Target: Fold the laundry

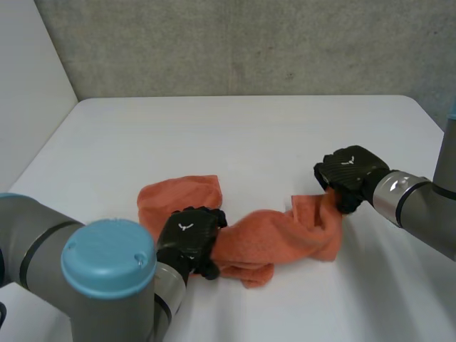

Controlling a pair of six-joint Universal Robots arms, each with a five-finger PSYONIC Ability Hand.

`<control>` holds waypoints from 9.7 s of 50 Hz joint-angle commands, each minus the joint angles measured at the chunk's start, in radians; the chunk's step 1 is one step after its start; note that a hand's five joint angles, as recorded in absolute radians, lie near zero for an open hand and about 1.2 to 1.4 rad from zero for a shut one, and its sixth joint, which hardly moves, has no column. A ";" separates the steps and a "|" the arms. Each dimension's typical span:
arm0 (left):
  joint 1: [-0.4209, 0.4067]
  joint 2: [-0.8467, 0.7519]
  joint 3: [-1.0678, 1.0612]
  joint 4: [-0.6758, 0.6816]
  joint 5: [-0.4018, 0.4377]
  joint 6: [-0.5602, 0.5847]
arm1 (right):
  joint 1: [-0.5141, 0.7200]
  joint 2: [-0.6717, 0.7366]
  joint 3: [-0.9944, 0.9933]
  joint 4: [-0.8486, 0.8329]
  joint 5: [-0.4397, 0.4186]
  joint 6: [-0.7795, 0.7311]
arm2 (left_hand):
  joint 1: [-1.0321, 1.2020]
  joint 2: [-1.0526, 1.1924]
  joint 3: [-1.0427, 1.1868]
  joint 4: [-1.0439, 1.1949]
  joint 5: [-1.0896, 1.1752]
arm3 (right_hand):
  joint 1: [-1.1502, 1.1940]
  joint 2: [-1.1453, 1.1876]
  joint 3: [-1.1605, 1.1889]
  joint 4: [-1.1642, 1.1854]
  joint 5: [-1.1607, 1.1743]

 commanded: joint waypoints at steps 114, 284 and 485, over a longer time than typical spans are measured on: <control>0.228 0.171 0.070 -0.245 -0.109 0.319 | 0.048 0.040 0.241 -0.365 0.028 0.153 | -0.371 -0.372 -0.372 -0.370 -0.370 | 0.705 0.559 0.555 0.537 0.554; 0.628 0.125 -0.042 -0.197 0.096 0.586 | -0.046 -0.064 0.153 -0.108 -0.006 0.129 | 0.830 0.829 0.828 0.830 0.831 | 0.025 -0.121 -0.125 -0.143 -0.126; 0.504 0.220 -0.232 0.360 0.044 0.328 | -0.619 0.177 0.060 -0.442 0.125 -0.100 | -0.392 -0.393 -0.394 -0.391 -0.391 | 0.705 0.559 0.555 0.537 0.554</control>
